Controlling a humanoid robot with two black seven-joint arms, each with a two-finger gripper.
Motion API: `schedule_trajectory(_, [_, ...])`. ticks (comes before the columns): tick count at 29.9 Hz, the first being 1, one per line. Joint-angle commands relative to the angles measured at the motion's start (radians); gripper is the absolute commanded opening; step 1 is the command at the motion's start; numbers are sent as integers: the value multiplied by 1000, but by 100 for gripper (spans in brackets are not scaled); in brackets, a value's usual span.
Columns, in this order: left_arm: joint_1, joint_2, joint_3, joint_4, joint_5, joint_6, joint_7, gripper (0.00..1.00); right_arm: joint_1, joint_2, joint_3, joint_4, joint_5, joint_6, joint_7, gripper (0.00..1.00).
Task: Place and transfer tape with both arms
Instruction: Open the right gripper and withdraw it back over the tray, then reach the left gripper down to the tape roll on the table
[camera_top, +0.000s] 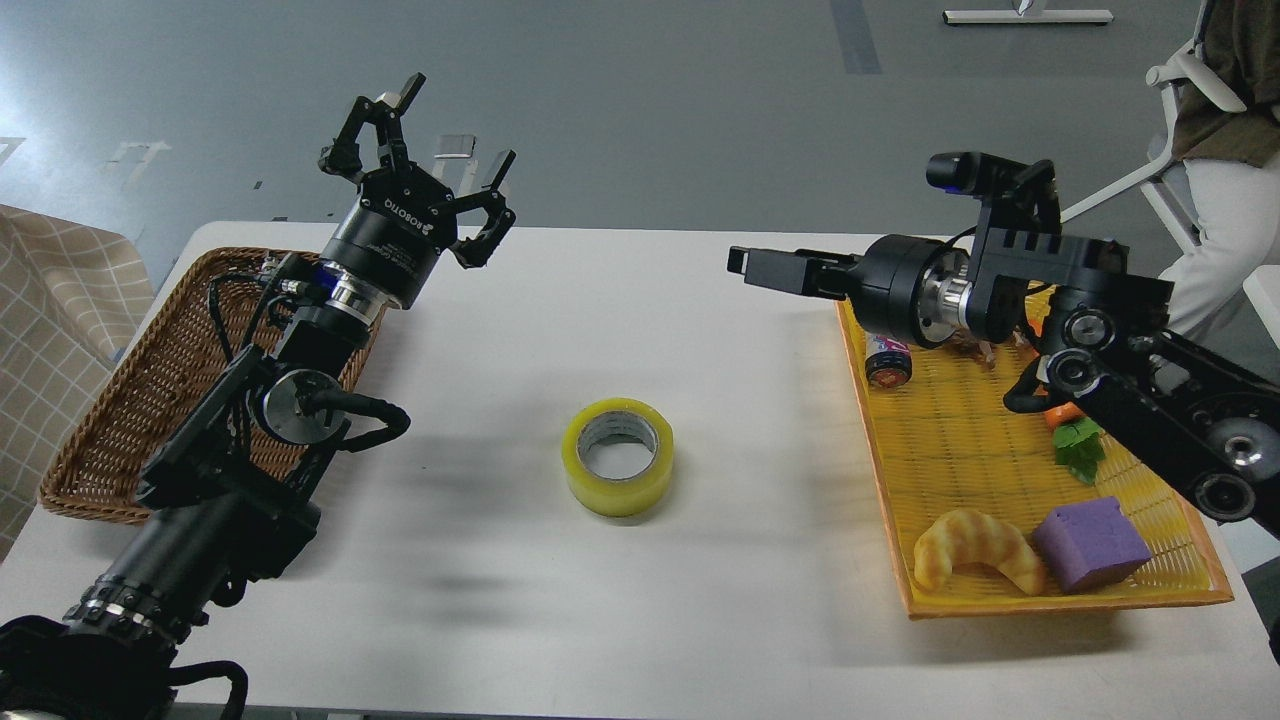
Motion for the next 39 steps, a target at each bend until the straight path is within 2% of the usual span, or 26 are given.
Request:
schedule_trajectory(1, [-2, 2, 10, 0, 1, 0, 0, 98, -18, -9, 77, -10, 129, 0, 48, 99])
schedule_trajectory(3, [-2, 3, 10, 0, 1, 0, 0, 98, -56, 0, 178, -14, 192, 0, 106, 99])
schedule_trajectory(4, [-2, 3, 10, 0, 1, 0, 0, 98, -57, 0, 178, -14, 192, 0, 107, 99])
schedule_trajectory(6, [-2, 3, 10, 0, 1, 0, 2, 98, -107, 7, 298, -16, 232, 0, 160, 99])
schedule_trajectory(8, [-4, 3, 10, 0, 1, 0, 0, 98, -138, 36, 383, -19, 260, 0, 192, 99])
schedule_trajectory(13, [-10, 2, 10, 0, 1, 0, 2, 98, -182, 123, 566, -92, 422, 0, 203, 99])
schedule_trajectory(18, [-13, 2, 10, 0, 2, 0, 2, 98, -176, 174, 625, -197, 625, 0, 194, 100])
schedule_trajectory(21, [-14, 9, 10, 0, 2, 0, 3, 98, -170, 174, 625, -247, 723, 0, 168, 100])
schedule_trajectory(24, [-11, 29, 10, 0, 4, 0, 3, 98, -169, 169, 625, -286, 833, 0, 108, 100])
schedule_trajectory(26, [-11, 39, 12, 0, 4, 0, 3, 98, -169, 166, 625, -328, 957, 0, 26, 100])
schedule_trajectory(28, [-10, 43, 12, 0, 4, 0, 3, 98, -169, 165, 622, -351, 1025, 0, -4, 100])
schedule_trajectory(32, [-7, 57, 12, 0, 5, 0, 5, 98, -188, 165, 608, -349, 1105, 0, -15, 100])
schedule_trajectory(39, [-11, 82, 27, -2, 11, 0, 6, 98, -231, 165, 594, -310, 1119, 0, -15, 100])
